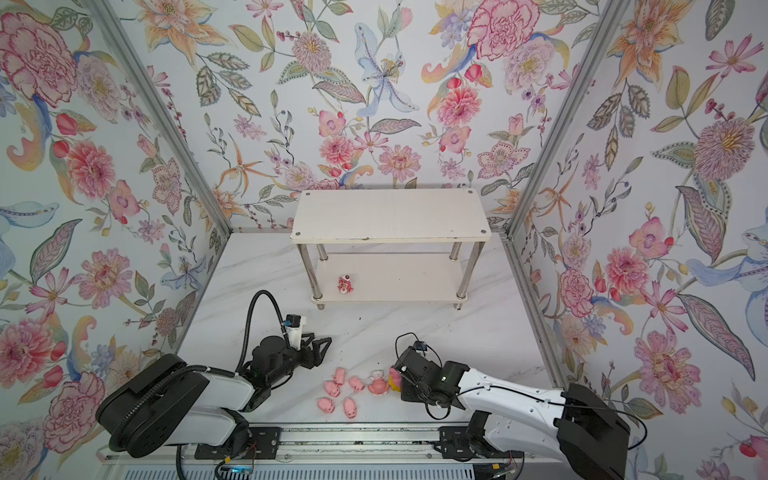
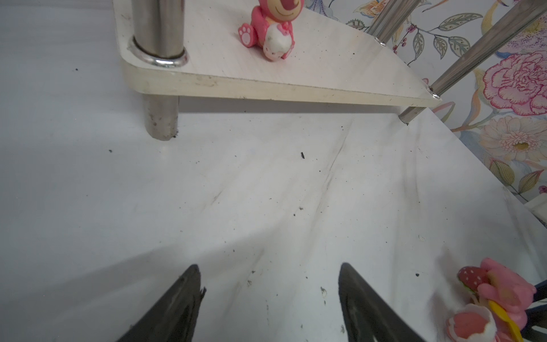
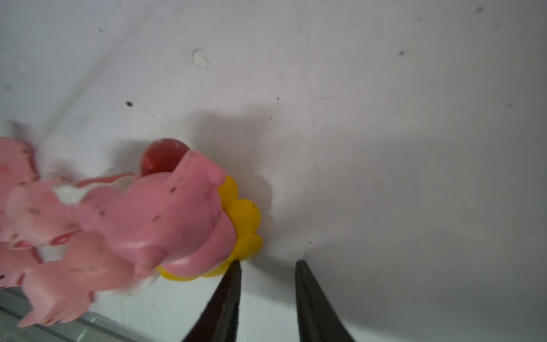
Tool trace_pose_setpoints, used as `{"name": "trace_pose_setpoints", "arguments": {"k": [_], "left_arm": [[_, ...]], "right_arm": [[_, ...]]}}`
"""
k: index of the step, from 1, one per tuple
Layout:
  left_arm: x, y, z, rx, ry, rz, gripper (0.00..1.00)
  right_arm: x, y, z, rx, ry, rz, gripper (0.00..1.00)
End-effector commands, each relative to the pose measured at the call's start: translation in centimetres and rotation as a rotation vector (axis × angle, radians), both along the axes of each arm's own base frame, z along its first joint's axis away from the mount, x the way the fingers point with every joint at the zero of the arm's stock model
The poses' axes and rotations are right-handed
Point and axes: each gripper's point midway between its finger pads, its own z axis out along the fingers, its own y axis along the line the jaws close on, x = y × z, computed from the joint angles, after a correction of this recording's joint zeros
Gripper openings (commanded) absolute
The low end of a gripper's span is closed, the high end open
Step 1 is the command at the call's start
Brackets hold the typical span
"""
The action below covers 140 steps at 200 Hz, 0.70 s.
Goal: Place and organize the plastic toys onto the shelf
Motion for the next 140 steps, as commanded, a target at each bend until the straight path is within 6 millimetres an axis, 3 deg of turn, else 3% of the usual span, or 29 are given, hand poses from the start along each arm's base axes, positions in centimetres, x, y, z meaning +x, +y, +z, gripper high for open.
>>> {"name": "trace_pose_setpoints", "arguments": {"k": [1,32,69,110,140], "left_arm": [[0.1,-0.3,1.0,-0.01,-0.034,-0.004,0.75],[0.2,0.0,1.0,0.001,-0.041,0.004,0.75],[0.2,0.0,1.0,0.006,-0.043,0.004,0.75],[0.3,-0.1,1.0,0.001,-0.041,0.003,0.75],[0.3,-0.4,0.5,-0.004,-0.023,-0.008,0.75]], "right_arm": [[0.9,-0.2,-1.1,-0.075,-0.014,-0.004,0.39],[4.0,0.6,-0.1,-0.067,-0.105,-0.032,0.42],[7.5,2.3,4.8,0.023,-0.298,-0.011,0.43],[6.9,0.9,8.1,-0.089,-0.423,0.039,0.44],[6.0,2.2,6.7,-0.135,-0.389,0.147,0.59]]}}
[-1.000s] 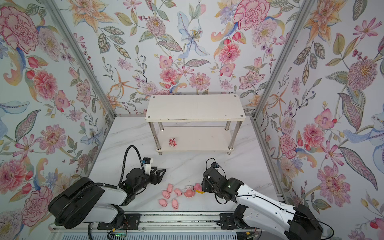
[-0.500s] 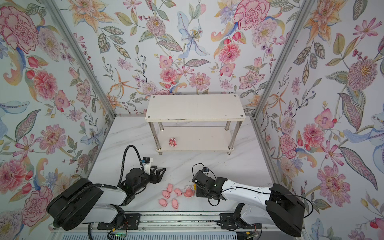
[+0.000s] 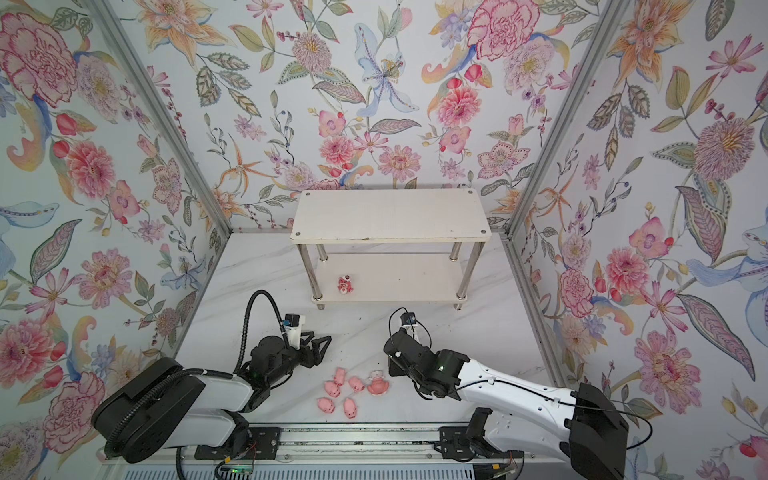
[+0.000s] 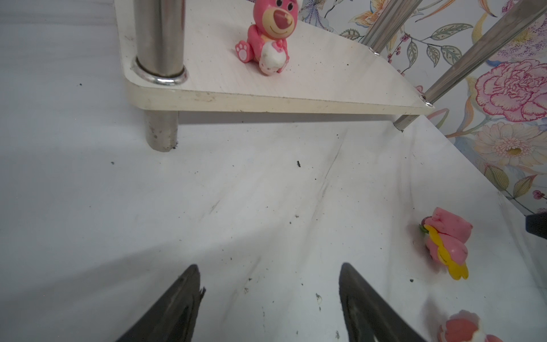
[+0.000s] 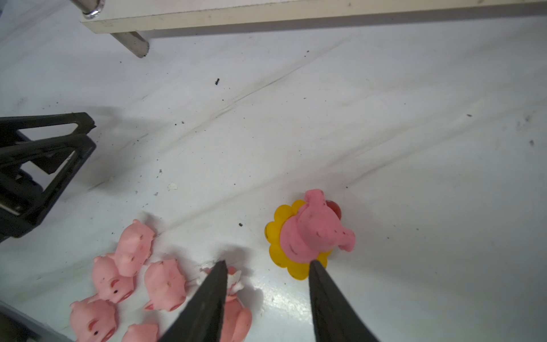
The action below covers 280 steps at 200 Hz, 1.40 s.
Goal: Place and organize the plastic toys onto the shelf
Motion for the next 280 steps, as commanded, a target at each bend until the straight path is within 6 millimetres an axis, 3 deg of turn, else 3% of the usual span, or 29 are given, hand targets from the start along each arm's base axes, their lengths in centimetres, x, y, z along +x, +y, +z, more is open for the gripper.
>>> {"name": "trace_pose_setpoints", "arguments": {"k": [1,27,40,73,145,172,242,280], "left_arm": [[0.1,-0.4,-0.2,0.007,-0.001,-0.012,0.75],[0.1,-0.7,-0.6,0.002,0.015,-0.021,0.75],[0.1,-0.7,-0.6,0.003,0.018,-0.021,0.75],[0.2,-0.6,-0.5,0.011,0.007,-0.015,0.75],[0.2,-0.8,-0.9,0.006,0.026,-0.026,0.75],[0.2,-0.8,-1.0,0.009,0.026,-0.022,0.75],[0.4,-0.5,-0.8,0.016,0.017,-0.01,0.75],[0.3,-0.6,-0.8,0.013,0.021,-0.013,0.75]], "right_arm": [[-0.4,-0.8,-1.9,-0.159,0.017,0.054,0.6],[-0.3,0.1,-3.5,-0.252,0.044,0.127,0.76],[0.1,-0.2,-4.2,-0.281,0.049,0.134,0.8],[1.1,-1.8,-6.5,-0.202,0.125,0.091,0.8],[2.5,-3.9,-6.7,-0.028,0.119,0.012,0.79],[3.8,-4.4,-6.1,-0.032,0.086,-0.026,0.73],[6.3,-5.9,-4.7,-0.033,0.066,-0.109,0.44],[6.9,-6.0,-3.8,-0.039,0.083,-0.096,0.37]]}}
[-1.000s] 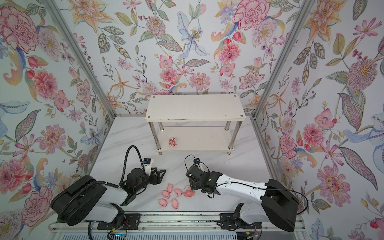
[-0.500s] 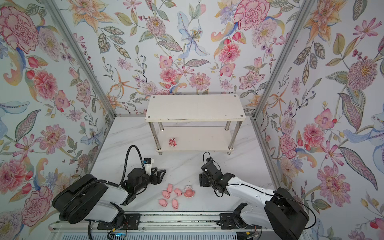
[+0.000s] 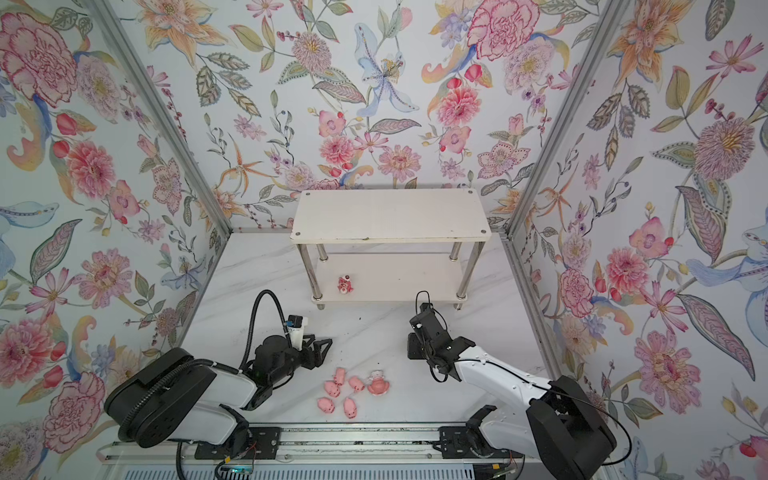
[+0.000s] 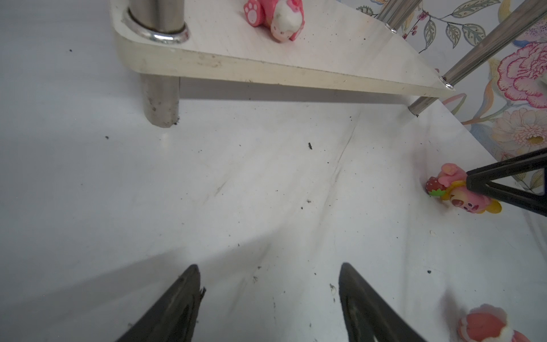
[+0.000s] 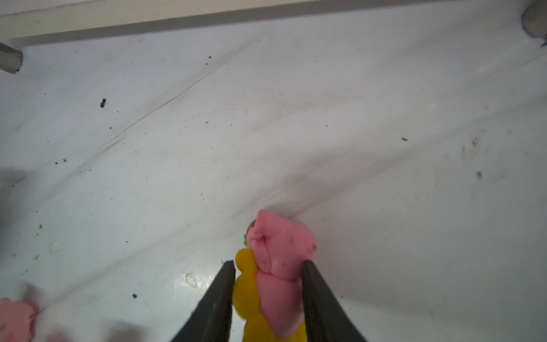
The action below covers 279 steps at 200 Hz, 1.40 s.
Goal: Place and organize the plastic toys onto the shelf
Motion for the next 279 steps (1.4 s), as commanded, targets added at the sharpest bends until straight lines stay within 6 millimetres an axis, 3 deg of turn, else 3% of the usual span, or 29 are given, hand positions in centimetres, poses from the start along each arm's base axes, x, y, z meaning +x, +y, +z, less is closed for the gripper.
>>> {"name": "trace_pose_setpoints", "arguments": {"k": [1,34,45,61,70,100,134,198,224,279], "left_arm": [[0.4,-0.6,0.9,-0.016,-0.03,-0.01,0.75],[0.4,-0.6,1.0,-0.018,-0.031,-0.012,0.75],[0.4,-0.5,1.0,-0.014,-0.034,-0.01,0.75],[0.4,-0.4,1.1,-0.011,-0.038,-0.003,0.75],[0.5,-0.4,1.1,-0.011,-0.039,-0.002,0.75],[0.5,-0.4,0.9,-0.012,-0.029,-0.004,0.75],[0.5,-0.6,0.8,-0.013,-0.023,-0.008,0.75],[0.5,0.1,1.3,-0.001,-0.045,0.01,0.75],[0.4,0.0,1.5,-0.013,-0.044,0.003,0.76],[0.1,0.1,2.5,-0.037,-0.063,-0.003,0.76]], "right_arm": [[0.6,0.2,1.1,-0.009,0.004,0.017,0.36],[0.4,0.4,1.4,-0.041,0.041,0.049,0.35],[0.1,0.4,1.4,-0.063,0.049,0.06,0.43],[-0.2,0.4,1.0,-0.079,0.059,0.082,0.66],[-0.4,0.3,0.5,-0.088,0.072,0.09,0.72],[-0.8,0.8,-0.8,-0.146,0.099,0.144,0.75],[0.5,2.1,-1.3,-0.247,0.082,0.218,0.75],[1.2,2.3,-3.3,-0.405,0.148,0.244,0.48],[0.6,2.0,-2.8,-0.431,0.184,0.247,0.36],[-2.9,1.3,-0.6,-0.471,0.384,0.286,0.26]]}}
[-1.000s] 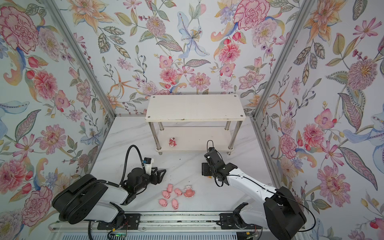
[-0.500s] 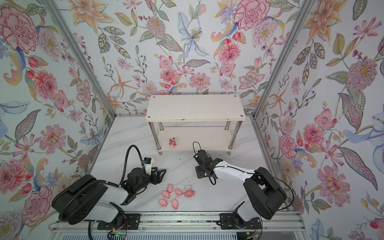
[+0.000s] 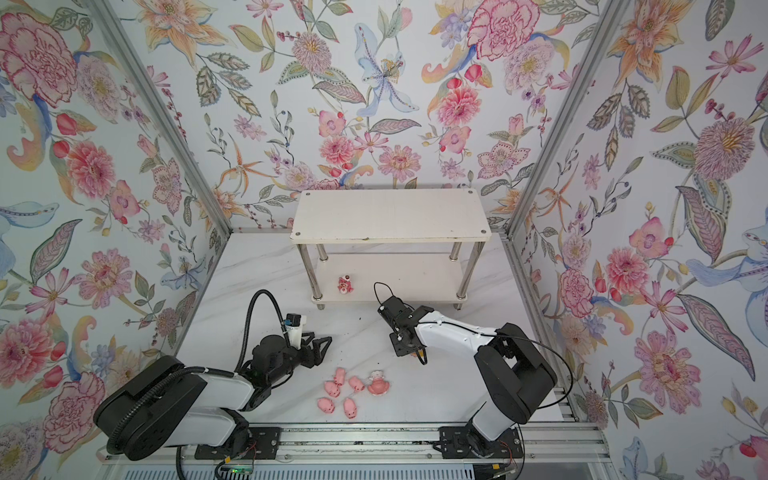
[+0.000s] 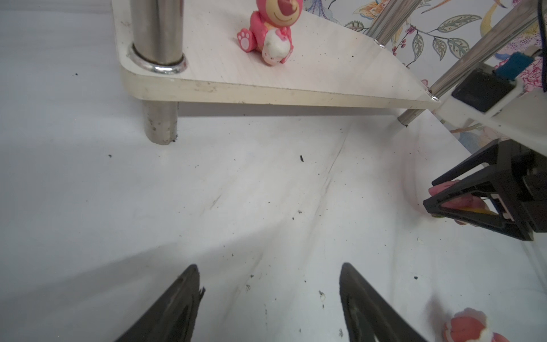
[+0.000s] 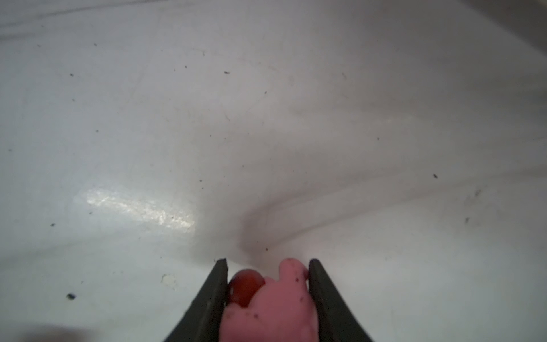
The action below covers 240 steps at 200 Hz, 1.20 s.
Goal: Place and organize the plastic toys onto the shelf
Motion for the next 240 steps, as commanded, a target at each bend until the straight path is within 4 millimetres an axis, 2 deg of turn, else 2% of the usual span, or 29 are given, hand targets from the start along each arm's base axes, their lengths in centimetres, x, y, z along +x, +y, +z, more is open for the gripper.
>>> {"name": "trace_pose_setpoints", "arguments": {"k": [1,46,71,85,103,114,143,164,188,208,224,240], "left_arm": [[-0.1,0.2,0.9,-0.011,-0.024,-0.003,0.76],[-0.3,0.9,2.4,-0.017,-0.078,0.02,0.76],[-0.4,1.2,3.0,-0.019,-0.103,0.027,0.76],[-0.4,1.4,3.2,-0.014,-0.111,0.034,0.76],[-0.4,1.7,3.3,-0.009,-0.119,0.043,0.76],[-0.4,1.7,3.3,-0.008,-0.121,0.046,0.76],[-0.4,1.6,3.3,-0.014,-0.118,0.041,0.76],[-0.5,1.4,3.2,-0.017,-0.111,0.032,0.76],[-0.5,1.4,3.2,-0.019,-0.111,0.033,0.76],[-0.5,1.4,3.1,-0.022,-0.107,0.032,0.76],[-0.5,1.3,3.3,-0.028,-0.111,0.031,0.76],[-0.5,1.3,3.3,-0.033,-0.11,0.03,0.76]], "right_arm": [[-2.8,-1.0,1.0,-0.069,0.149,-0.004,0.26],[-8.4,-2.6,2.0,-0.188,0.458,0.013,0.25],[-10.8,-3.1,0.9,-0.268,0.588,0.063,0.25],[-11.5,-3.0,0.3,-0.3,0.638,0.09,0.25],[-11.2,-2.4,-0.2,-0.313,0.654,0.111,0.25],[-10.9,-2.0,-0.4,-0.316,0.655,0.122,0.29],[-9.9,-1.8,-1.2,-0.356,0.648,0.144,0.52],[-8.7,-1.6,-1.1,-0.367,0.596,0.142,0.64],[-7.2,-1.3,0.4,-0.34,0.504,0.113,0.73],[-6.7,-1.4,2.6,-0.281,0.419,0.057,0.78],[-7.2,-1.8,4.4,-0.213,0.362,-0.002,0.8],[-8.6,-2.8,5.4,-0.157,0.341,-0.061,0.81]]}}
